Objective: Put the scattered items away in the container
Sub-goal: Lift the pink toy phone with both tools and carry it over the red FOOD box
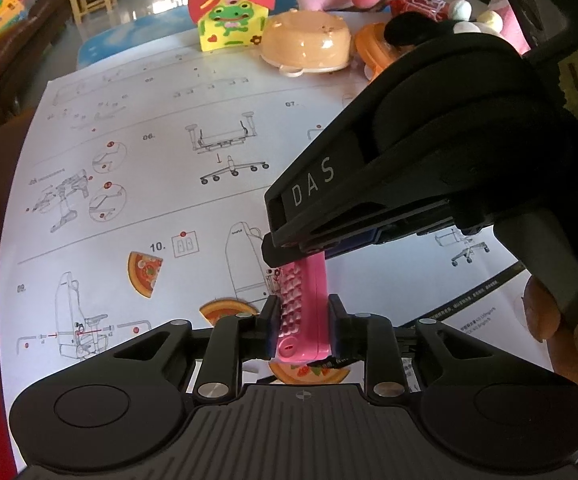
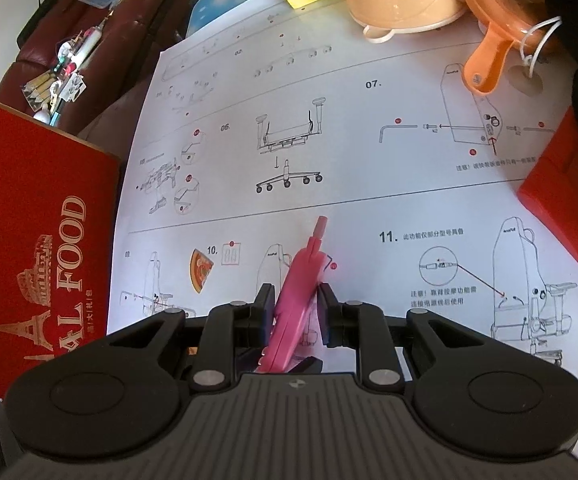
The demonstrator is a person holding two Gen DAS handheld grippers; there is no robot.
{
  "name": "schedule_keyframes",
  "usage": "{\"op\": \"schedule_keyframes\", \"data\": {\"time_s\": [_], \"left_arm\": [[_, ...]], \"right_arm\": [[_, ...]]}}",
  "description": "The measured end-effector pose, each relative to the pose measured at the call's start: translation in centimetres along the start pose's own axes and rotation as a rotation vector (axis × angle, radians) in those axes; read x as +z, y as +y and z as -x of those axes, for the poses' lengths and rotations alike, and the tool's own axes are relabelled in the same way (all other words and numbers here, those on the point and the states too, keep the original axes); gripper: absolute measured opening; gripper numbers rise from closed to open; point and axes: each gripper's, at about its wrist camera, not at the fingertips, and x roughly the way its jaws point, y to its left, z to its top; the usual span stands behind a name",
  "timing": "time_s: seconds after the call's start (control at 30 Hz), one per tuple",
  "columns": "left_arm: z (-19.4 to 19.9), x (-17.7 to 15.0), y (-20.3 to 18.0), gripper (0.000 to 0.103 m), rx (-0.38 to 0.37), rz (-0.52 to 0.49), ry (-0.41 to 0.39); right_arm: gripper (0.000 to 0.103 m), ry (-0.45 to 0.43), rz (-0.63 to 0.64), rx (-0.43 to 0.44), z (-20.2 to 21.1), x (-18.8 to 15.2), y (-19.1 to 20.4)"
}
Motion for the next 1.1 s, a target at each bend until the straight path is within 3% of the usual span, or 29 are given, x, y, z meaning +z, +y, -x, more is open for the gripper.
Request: {"op": "schedule_keyframes", "data": {"time_s": [1.1], "left_arm": [[8.5, -2.2, -0.2, 0.02, 0.052, 0.021, -0.172]], "right_arm": [[0.027, -0.125, 0.094, 0.076, 5.9, -2.7, 4.9]]}}
